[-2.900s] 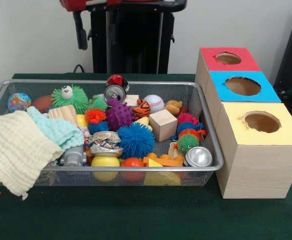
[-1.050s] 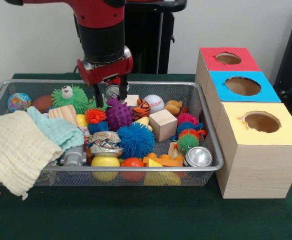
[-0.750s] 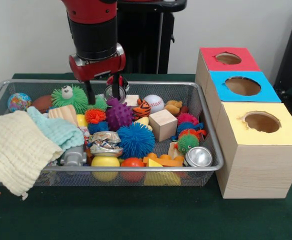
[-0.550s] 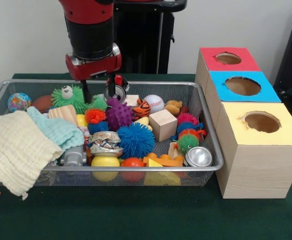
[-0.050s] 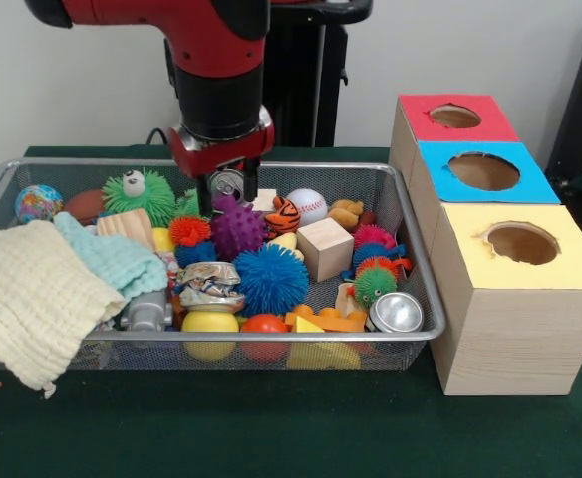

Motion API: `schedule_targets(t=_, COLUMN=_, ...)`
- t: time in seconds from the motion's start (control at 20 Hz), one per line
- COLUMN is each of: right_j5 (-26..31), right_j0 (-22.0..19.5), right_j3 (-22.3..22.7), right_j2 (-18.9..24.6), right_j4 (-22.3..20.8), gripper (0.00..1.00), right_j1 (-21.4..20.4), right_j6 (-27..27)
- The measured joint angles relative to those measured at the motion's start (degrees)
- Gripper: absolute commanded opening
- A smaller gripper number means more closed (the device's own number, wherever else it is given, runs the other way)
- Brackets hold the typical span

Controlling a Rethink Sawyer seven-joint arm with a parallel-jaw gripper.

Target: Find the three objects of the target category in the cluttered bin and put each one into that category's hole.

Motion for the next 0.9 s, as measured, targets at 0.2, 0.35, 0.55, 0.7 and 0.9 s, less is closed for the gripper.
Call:
schedule_targets(t=0.2, right_j5=0.00, right_j0=0.52, right_j3=-0.35, right_j2=-0.03, right_j4=0.00, gripper=1.00, right_j1=1.72, right_j6=0.00)
schedule_targets(t=0.35, right_j5=0.00, right_j0=0.57, right_j3=-0.48, right_j2=-0.29, right_j4=0.00, gripper=1.00, right_j1=2.45, right_j6=0.00)
schedule_targets(t=0.55, right_j5=-0.01, right_j0=1.22, right_j3=-1.37, right_j2=-2.18, right_j4=-0.59, gripper=1.00, right_j1=4.34, right_j6=0.00)
schedule_targets(t=0.7, right_j5=-0.02, right_j0=2.29, right_j3=-2.34, right_j2=-4.38, right_j4=-1.89, gripper=1.00, right_j1=5.63, right_j6=0.00)
schedule_targets(t=0.9, right_j5=-0.01, right_j0=4.17, right_j3=-4.13, right_j2=-6.75, right_j4=-2.93, gripper=1.00, right_j1=6.70, right_j6=0.00)
